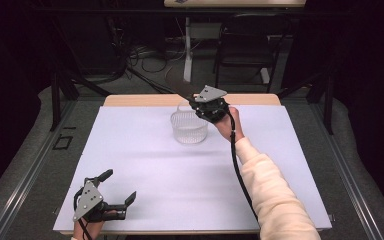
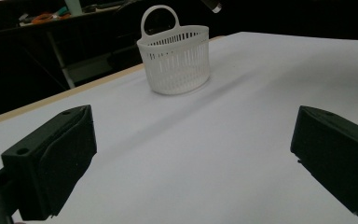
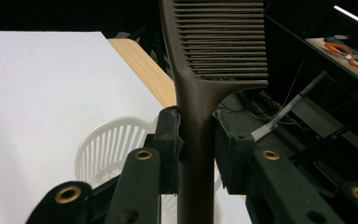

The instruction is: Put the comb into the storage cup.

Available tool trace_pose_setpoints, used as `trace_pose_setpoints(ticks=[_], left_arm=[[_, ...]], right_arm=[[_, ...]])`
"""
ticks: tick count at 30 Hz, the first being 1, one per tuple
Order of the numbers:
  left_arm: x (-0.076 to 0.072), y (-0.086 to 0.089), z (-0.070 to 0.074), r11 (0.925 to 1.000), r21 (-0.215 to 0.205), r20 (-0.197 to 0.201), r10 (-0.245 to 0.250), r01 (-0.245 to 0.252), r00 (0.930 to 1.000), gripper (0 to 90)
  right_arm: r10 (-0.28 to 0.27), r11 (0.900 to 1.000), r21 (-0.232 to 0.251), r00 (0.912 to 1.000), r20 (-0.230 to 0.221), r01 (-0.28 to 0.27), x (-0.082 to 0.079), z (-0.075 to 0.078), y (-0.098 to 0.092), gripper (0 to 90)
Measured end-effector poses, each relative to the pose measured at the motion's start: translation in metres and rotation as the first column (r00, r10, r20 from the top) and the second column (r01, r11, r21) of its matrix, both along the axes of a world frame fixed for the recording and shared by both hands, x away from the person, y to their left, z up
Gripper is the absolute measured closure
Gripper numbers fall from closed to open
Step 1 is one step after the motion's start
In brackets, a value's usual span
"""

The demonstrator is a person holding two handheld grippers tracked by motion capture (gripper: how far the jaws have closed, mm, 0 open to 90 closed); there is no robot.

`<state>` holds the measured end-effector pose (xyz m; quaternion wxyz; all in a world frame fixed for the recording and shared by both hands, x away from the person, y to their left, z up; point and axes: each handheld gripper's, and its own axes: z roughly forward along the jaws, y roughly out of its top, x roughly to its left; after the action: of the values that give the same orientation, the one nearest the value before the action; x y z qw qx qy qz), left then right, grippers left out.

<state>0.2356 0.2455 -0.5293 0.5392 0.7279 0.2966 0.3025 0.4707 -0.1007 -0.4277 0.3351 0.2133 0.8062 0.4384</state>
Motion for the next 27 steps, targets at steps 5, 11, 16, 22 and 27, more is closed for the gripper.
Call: trace_pose_setpoints(ticks=[5, 11, 16, 22, 27], left_arm=[[-0.0002, 0.0003, 0.0, 1.0, -0.002, 0.0, -0.001, 0.001, 1.0, 0.2], [-0.0001, 0.0005, 0.0, 1.0, -0.003, 0.001, 0.0, 0.0, 1.0, 0.2], [-0.0001, 0.0006, -0.0001, 1.0, -0.005, 0.001, 0.0, 0.0, 1.0, 0.2], [0.0, 0.0003, -0.0001, 1.0, -0.004, 0.0, 0.0, 0.0, 1.0, 0.3], [0.0001, 0.0003, -0.0002, 1.0, -0.005, 0.0, -0.001, 0.001, 1.0, 0.2]], right_arm=[[0.004, 1.0, 0.003, 1.0, 0.003, -0.004, 0.0023, -0.0026, 0.0016, 72.3], [0.003, 1.0, 0.005, 1.0, 0.002, -0.003, 0.0045, -0.006, 0.004, 72.3], [0.005, 1.0, 0.006, 0.9999, 0.011, -0.005, 0.0053, -0.0074, 0.0062, 72.3], [0.006, 1.0, 0.009, 0.9998, 0.016, -0.006, 0.0062, -0.0086, 0.0072, 72.3], [0.007, 1.0, 0.013, 0.9998, 0.02, -0.007, 0.0068, -0.0095, 0.0082, 72.3]])
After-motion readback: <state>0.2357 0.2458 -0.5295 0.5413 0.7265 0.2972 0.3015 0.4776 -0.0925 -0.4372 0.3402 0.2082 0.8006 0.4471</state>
